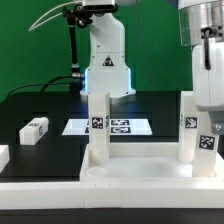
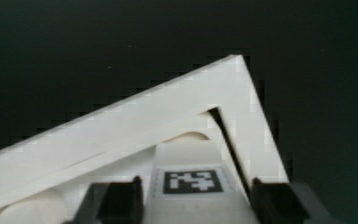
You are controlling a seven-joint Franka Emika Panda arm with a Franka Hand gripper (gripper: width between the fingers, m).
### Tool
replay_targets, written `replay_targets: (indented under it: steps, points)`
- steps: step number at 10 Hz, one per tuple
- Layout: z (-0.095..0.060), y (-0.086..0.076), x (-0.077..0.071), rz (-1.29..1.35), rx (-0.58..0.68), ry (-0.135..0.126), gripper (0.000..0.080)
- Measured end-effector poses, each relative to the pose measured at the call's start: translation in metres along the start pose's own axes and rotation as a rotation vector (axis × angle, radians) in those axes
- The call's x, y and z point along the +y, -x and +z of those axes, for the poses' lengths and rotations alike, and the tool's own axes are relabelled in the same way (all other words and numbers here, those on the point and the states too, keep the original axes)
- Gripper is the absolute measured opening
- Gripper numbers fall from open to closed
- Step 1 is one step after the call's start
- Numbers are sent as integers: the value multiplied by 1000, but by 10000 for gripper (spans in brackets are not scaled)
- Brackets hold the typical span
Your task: Assemble desk
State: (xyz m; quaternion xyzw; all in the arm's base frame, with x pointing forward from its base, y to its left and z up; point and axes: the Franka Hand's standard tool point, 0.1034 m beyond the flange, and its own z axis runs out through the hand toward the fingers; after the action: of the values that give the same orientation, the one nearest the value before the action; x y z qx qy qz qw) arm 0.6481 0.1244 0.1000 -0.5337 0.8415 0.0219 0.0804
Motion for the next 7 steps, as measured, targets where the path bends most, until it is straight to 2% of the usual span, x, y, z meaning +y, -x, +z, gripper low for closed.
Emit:
replay_targets:
  steps: [3,4,5,6,7]
  points:
    - [0,0,0,-32,2,-3,291]
    - [1,0,0,-61,3,-3,447]
    - [1,-1,1,-123,7,-3,447]
    - [3,-3,2,-282,25,-1,606]
    - [1,-3,2,-450,40,10,636]
